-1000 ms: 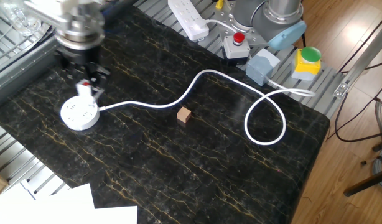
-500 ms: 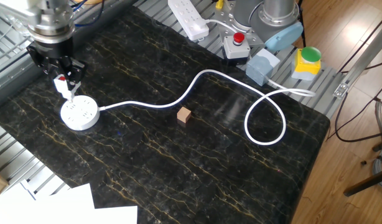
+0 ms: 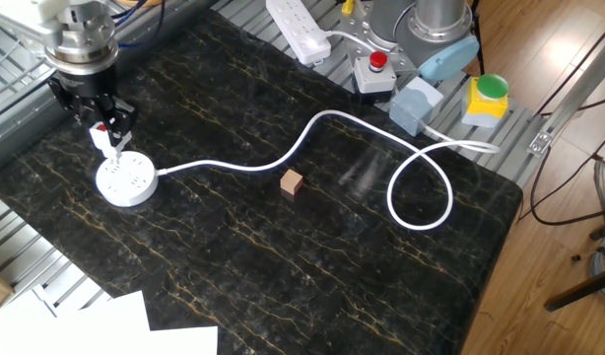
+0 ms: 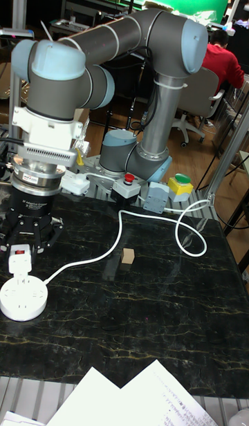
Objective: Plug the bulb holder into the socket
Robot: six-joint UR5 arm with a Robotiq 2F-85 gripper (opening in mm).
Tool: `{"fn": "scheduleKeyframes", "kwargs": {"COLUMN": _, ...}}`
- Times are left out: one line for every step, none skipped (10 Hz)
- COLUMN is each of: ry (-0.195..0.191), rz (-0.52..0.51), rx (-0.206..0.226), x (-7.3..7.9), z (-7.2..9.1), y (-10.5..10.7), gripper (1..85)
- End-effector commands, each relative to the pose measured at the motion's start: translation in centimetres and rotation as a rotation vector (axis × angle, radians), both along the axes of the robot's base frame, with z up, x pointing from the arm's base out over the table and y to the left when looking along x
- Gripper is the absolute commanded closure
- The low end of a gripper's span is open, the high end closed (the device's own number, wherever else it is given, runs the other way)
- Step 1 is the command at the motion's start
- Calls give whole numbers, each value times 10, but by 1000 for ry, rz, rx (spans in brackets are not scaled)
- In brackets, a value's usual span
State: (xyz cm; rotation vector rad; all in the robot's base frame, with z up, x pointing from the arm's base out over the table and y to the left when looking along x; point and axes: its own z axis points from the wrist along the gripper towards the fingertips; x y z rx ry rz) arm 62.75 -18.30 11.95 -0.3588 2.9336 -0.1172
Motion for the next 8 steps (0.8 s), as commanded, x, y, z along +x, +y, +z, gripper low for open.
{"fn": "scheduleKeyframes", "kwargs": {"ry": -6, "rz": -11, "rx": 19, "x": -4, "z": -2, "y": 1, "gripper": 847}}
{"fn": "scheduleKeyframes", "kwargs": {"ry": -6, "rz": -10, "rx": 18, "x": -5, "z": -3, "y": 0, "gripper": 847}}
{"fn": "scheduleKeyframes", "kwargs": {"ry": 1, "rz": -10, "rx": 18, "x": -9, "z": -5, "y": 1, "gripper": 847}}
{"fn": "scheduleKeyframes", "kwargs": {"ry": 3, "rz": -15, "rx": 18, "x": -13, "z": -8, "y": 2, "gripper": 847}}
{"fn": "scheduleKeyframes", "kwargs": {"ry": -1, "rz": -17, "rx": 17, "x": -16, "z": -12, "y": 3, "gripper": 847}}
{"fn": "scheduleKeyframes", "kwargs": {"ry": -8, "rz": -17, "rx": 0, "x": -17, "z": -15, "y": 3, "gripper": 847}}
{"fn": "scheduleKeyframes", "kwargs": {"ry": -8, "rz": -17, "rx": -9, "x": -20, "z": -18, "y": 5, "gripper": 847}}
{"fn": "scheduleKeyframes", "kwargs": {"ry": -7, "rz": -18, "rx": -21, "x": -22, "z": -20, "y": 5, "gripper": 847}}
